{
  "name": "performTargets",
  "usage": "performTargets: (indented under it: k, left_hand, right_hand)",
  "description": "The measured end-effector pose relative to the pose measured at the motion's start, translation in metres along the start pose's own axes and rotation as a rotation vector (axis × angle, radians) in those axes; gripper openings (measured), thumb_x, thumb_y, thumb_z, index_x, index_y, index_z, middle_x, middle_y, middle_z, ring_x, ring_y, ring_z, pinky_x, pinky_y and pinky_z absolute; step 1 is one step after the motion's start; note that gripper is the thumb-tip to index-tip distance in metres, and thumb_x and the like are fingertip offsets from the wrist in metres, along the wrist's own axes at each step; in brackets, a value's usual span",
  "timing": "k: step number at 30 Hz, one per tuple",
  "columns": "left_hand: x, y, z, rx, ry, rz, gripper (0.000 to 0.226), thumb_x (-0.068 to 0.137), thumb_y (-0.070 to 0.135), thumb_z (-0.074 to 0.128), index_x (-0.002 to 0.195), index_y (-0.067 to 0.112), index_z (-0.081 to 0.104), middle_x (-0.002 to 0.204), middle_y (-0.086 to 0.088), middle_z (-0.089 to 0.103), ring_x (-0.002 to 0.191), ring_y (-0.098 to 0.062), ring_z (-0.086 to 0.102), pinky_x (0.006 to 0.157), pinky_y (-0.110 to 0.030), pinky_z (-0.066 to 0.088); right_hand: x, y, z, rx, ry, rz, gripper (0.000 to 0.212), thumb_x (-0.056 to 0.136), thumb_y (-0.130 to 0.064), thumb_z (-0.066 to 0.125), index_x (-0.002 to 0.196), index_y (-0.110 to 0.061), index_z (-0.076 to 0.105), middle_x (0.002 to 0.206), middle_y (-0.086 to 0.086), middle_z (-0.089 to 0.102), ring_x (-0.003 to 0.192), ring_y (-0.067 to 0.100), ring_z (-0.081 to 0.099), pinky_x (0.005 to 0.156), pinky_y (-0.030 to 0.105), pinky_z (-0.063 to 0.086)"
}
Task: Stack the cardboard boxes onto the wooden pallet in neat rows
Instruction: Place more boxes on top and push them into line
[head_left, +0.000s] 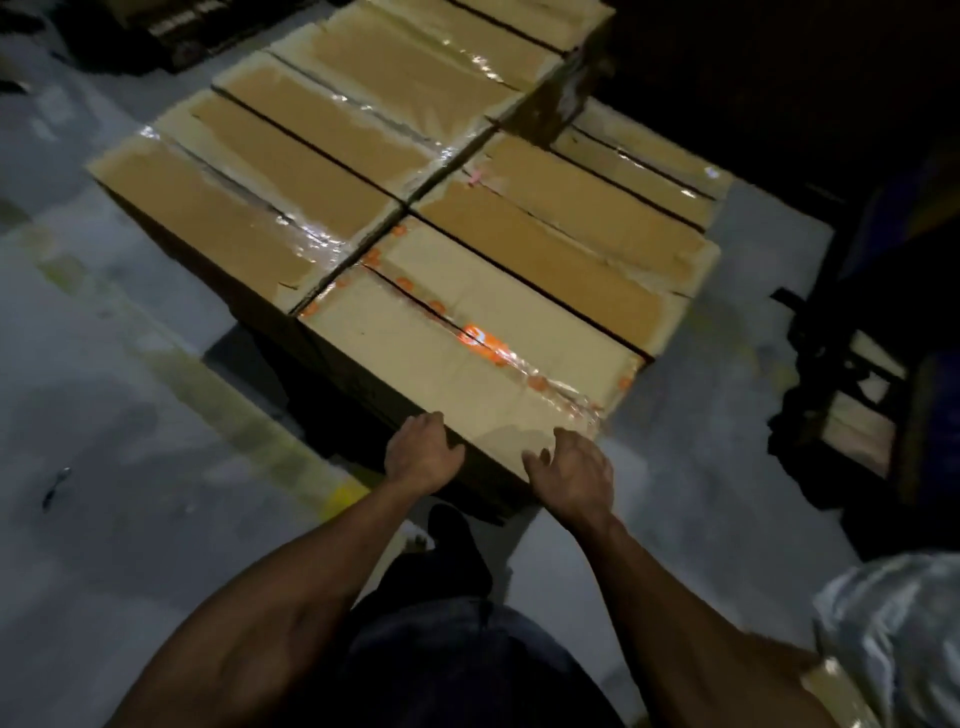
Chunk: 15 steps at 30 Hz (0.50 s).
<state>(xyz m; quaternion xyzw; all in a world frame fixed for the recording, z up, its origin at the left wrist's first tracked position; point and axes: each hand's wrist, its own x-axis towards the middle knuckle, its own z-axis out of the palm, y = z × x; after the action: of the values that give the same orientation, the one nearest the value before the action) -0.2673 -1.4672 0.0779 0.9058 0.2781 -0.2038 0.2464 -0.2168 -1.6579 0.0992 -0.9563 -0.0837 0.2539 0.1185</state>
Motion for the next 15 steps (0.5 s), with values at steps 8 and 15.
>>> performTargets:
  k: [8,15]
  left_hand:
    - [-0.106,0.009,0.042,0.121,-0.125,0.319,0.056,0.096,0.04,0.057,0.141,0.01,0.048,0.137,-0.011,0.054,0.128,-0.027,0.049,0.103,-0.038,0.045]
    - [-0.147,0.012,0.056,0.275,-0.194,0.583,0.055,0.095,0.042,0.058,0.138,0.01,0.051,0.135,-0.012,0.058,0.123,-0.029,0.054,0.1,-0.042,0.048]
  right_hand:
    - [-0.149,0.075,0.035,0.139,0.063,0.201,0.066,0.098,-0.053,0.046,0.148,-0.011,0.041,0.15,0.012,0.046,0.139,0.03,0.039,0.113,0.039,0.028]
    - [-0.247,0.105,0.071,0.242,0.15,0.448,0.07,0.098,-0.055,0.046,0.15,-0.01,0.038,0.152,0.012,0.043,0.14,0.03,0.038,0.115,0.04,0.027]
